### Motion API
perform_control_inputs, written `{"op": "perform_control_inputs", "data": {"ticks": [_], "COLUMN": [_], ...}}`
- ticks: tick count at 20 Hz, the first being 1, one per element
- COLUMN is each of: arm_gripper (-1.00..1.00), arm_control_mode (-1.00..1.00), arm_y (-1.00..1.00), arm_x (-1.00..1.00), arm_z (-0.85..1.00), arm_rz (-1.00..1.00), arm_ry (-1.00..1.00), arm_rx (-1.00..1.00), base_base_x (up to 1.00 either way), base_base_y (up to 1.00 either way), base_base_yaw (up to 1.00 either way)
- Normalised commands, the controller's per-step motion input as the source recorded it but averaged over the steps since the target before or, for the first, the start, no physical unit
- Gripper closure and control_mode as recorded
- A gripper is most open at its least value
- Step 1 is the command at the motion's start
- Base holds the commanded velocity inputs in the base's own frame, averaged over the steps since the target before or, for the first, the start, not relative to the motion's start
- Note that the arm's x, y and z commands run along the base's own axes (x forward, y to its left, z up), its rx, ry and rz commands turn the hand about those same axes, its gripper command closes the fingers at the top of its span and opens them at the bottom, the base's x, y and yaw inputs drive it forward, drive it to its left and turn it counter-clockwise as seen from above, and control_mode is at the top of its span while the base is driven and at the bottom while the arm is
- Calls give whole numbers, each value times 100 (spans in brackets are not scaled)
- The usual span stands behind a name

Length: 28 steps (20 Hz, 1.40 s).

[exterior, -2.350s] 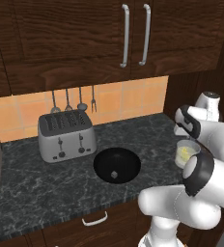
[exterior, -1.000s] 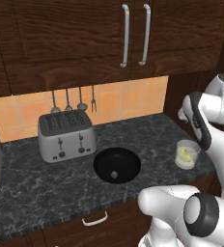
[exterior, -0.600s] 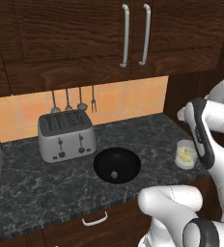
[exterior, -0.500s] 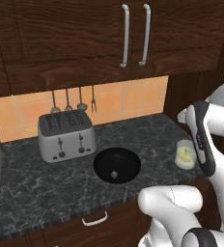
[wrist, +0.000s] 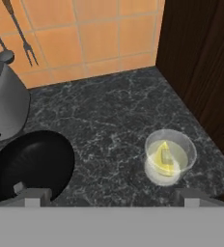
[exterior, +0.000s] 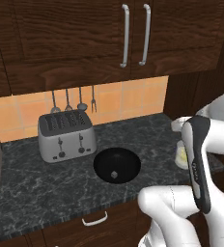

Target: Grab a lemon wedge from the fridge and one ice cube from the ice bowl, and put them in the glass of lemonade.

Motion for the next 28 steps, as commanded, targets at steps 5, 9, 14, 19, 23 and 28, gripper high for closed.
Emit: {"op": "perform_control_inputs", "data": {"ticks": [5, 9, 14, 19, 23, 28], "arm_gripper": [-100, -100, -100, -100, -100, -100], "arm_control_mode": [-100, -100, -100, -100, -100, -100], "arm_y": [45, 18, 13, 0, 4, 42], "arm_x": [-36, -30, -26, -78, -62, 46], "arm_z": [53, 11, 11, 17, 11, 45], "arm_rz": [0, -1, 0, 0, 0, 0], "arm_ry": [2, -6, -5, -13, -11, -7], "arm_rx": [-8, 1, 0, 2, 0, 0], "base_base_x": [0, 0, 0, 0, 0, 0], "base_base_y": [0, 0, 0, 0, 0, 0], "base_base_yaw": [0, 0, 0, 0, 0, 0]}}
